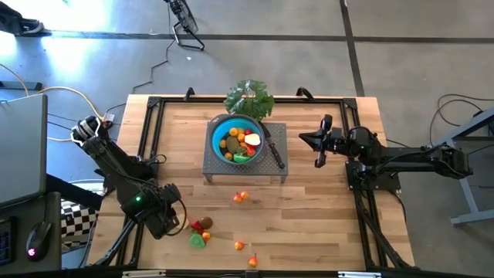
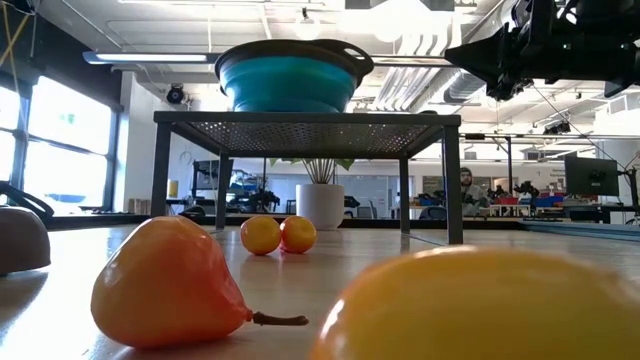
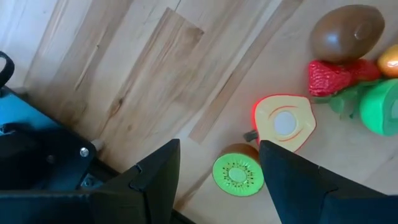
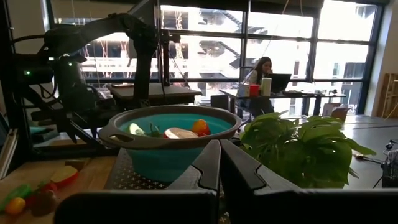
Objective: Pick & Place Fruit
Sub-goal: Put the kiwi into the blue strainer bowl on the shelf
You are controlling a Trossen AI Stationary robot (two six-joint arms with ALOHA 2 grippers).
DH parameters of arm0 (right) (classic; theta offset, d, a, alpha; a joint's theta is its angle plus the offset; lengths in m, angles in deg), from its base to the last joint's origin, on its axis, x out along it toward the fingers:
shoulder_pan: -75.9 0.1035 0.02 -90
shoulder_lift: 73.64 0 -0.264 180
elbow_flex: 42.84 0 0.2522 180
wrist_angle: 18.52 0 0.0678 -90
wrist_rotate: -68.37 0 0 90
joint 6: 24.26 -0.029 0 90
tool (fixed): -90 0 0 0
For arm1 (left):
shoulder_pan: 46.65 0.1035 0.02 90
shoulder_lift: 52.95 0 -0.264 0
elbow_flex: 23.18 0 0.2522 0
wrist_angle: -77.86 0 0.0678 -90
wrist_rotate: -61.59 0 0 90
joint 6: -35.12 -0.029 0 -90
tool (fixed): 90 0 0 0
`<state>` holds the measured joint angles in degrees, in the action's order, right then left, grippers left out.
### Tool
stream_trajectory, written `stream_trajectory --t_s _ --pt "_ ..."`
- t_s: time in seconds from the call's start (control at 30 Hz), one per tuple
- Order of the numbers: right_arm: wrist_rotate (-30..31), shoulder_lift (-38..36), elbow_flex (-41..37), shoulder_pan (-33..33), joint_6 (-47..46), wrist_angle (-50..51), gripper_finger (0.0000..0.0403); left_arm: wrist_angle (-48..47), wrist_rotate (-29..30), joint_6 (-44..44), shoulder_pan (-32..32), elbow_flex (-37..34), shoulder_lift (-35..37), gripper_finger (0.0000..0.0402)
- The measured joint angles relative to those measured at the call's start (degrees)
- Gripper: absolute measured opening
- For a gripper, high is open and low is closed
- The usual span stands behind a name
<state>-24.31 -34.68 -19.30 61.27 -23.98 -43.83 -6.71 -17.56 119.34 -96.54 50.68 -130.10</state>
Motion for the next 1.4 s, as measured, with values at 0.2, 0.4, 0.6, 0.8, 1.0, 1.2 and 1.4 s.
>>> stream_trajectory --t_s 0.2,0.4,0.6,0.8,1.0,1.2,1.4 --pt "0.0 0.0 0.0 0.0 -2.1 0.0 0.0002 0.9 2.8 0.0 0.0 0.0 0.0 0.0212" --pt "0.0 0.0 0.0 0.0 -2.2 0.1 0.0002 0.6 2.4 0.0 0.0 0.0 0.0 0.0212" --pt "0.0 0.0 0.0 0.0 -2.2 1.2 0.0002 -0.1 0.1 -1.8 0.0 0.0 0.0 0.0212" --pt "0.0 0.0 0.0 0.0 -2.1 1.9 0.0002 0.0 0.1 -6.6 0.0 0.0 0.0 0.0227" --pt "0.0 0.0 0.0 0.0 -2.1 2.5 0.0002 1.2 -0.7 -9.3 0.0 0.0 0.0 0.0287" --pt "1.3 0.0 0.0 0.0 -2.0 2.5 0.0002 3.1 -4.3 -13.0 0.0 0.0 0.0 0.0325" --pt "1.3 0.0 0.0 0.0 -2.0 4.5 0.0002 5.4 -4.8 -19.7 0.0 0.1 -1.0 0.0329"
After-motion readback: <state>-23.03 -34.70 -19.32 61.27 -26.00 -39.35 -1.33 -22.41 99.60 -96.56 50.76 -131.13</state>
